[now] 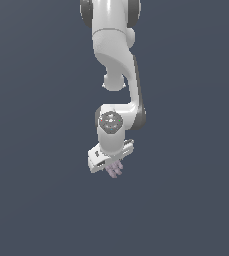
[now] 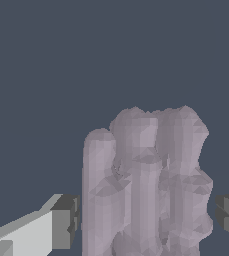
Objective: Pick up the object and move it to a goal position.
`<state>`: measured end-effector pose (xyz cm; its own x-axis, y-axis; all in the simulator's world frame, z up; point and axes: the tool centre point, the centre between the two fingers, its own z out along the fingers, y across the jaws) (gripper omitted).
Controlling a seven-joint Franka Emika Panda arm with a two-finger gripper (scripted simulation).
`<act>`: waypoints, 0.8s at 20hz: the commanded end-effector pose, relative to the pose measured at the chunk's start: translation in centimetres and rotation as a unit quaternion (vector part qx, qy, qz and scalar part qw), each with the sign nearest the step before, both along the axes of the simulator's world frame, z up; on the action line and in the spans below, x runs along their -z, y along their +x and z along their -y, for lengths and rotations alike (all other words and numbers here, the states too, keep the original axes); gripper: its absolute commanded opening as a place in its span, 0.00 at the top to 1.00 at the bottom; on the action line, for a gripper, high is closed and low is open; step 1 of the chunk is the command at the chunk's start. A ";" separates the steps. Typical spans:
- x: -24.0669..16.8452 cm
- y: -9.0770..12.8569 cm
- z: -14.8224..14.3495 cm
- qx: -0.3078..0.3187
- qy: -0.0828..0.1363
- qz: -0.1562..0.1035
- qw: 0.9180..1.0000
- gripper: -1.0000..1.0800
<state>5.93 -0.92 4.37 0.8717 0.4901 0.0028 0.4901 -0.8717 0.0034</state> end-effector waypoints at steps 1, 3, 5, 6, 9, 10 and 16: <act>1.4 -0.2 -0.2 -0.001 0.001 -0.002 1.000 0.04; 1.9 -0.2 -0.2 -0.002 0.001 -0.002 1.000 0.04; 2.1 -0.1 -0.2 -0.002 0.001 -0.002 1.000 0.04; 2.1 -0.1 -0.2 -0.002 0.001 -0.002 1.000 0.04; 2.1 0.0 -0.2 -0.002 0.001 -0.002 1.000 1.00; 2.1 0.0 -0.2 -0.002 0.001 -0.002 1.000 1.00; 2.1 0.0 -0.2 -0.002 0.001 -0.002 1.000 1.00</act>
<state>6.43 -0.90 4.19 0.8701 0.4927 0.0141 0.4926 -0.8702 0.0100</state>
